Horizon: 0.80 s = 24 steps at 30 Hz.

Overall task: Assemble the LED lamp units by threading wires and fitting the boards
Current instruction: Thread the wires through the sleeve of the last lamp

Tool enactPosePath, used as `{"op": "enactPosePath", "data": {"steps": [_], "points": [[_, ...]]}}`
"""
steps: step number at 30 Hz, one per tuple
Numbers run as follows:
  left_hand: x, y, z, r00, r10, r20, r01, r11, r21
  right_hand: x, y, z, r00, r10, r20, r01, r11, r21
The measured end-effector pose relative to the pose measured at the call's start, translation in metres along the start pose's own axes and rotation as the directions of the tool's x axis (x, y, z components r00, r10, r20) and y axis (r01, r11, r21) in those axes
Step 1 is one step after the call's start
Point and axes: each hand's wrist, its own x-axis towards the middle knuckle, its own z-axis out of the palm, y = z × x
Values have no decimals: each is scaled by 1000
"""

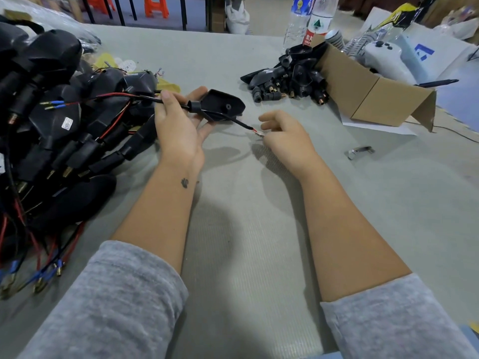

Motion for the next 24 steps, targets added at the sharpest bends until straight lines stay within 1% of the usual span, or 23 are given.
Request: {"op": "enactPosePath", "data": {"steps": [2,4,6,8,10,14,17,20,22,24], "points": [[1,0,0,1000,8,-8,-8,1000,-8,2,3,2,997,-79,-3,78,992,-97],[2,0,-1,1000,5,-17,-5,1000,-10,4,5,2,988,-144,-47,140,987,-75],[5,0,-2,1000,-18,-18,18,1000,20,5,4,3,970,-208,-129,204,978,-49],[6,-2,-2,999,-52,-5,53,995,84,3,1,3,938,-283,-199,273,959,-78],[5,-6,0,996,-80,26,76,989,130,1,0,3,899,-364,-244,335,930,-153],[0,-13,3,989,-108,102,83,971,224,-5,-4,4,808,-517,-283,428,844,-322],[0,-16,3,979,-141,145,104,966,235,-10,-11,6,731,-621,-283,492,766,-414],[-1,-20,4,965,-172,196,114,955,275,-13,-16,12,669,-702,-245,540,686,-488],[-2,-22,5,964,-168,204,100,946,308,-14,-19,14,654,-730,-198,553,640,-533],[-2,-22,6,972,-138,191,69,942,329,-13,-20,15,672,-729,-128,557,612,-562]]}}
